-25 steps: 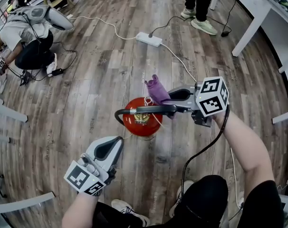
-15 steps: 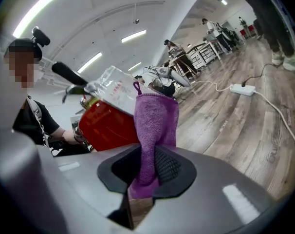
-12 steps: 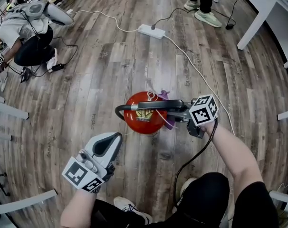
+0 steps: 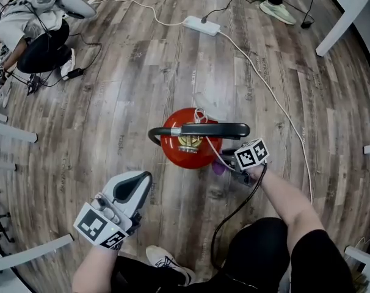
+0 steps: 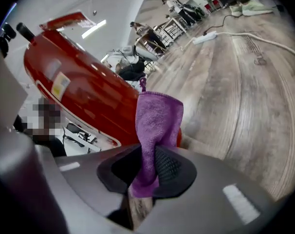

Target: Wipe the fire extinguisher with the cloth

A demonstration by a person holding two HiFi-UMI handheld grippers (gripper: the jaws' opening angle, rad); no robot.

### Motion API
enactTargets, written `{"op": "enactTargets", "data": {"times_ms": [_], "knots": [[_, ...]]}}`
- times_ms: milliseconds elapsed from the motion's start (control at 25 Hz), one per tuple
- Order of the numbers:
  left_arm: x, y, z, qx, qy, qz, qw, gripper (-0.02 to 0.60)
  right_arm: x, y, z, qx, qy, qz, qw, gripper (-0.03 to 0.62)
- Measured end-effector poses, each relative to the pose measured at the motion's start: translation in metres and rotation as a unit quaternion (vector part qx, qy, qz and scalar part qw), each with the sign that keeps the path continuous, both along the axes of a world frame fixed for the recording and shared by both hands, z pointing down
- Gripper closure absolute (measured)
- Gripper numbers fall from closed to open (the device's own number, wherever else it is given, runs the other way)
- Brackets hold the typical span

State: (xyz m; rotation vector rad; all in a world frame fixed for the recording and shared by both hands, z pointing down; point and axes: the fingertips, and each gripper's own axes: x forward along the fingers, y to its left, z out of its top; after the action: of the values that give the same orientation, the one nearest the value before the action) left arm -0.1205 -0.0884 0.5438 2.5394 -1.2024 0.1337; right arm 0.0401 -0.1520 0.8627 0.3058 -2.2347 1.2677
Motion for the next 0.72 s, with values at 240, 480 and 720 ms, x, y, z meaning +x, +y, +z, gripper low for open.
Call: {"op": "enactTargets", "data": {"times_ms": [240,480,720], "knots": [[-0.006,0.001,0.002,-0.005,-0.001,-0.011,0.9999,0.577,-0.002,0.014,0.023,-0.012,0.035,-0.007,0.999,0.522],[0.003,-0.004,-0.002,0.006,0.006,-0.002,1.0,0.577,-0.002,0.0,-0.032,0.01,-0.027,0.018,0.999,0.522],[0.019,-0.014,-0.007,0.021,0.019,0.018,0.9994,0.577,0.001,-0.014,-0.173,0.104,-0.136,0.012,0.985,0.522]]}}
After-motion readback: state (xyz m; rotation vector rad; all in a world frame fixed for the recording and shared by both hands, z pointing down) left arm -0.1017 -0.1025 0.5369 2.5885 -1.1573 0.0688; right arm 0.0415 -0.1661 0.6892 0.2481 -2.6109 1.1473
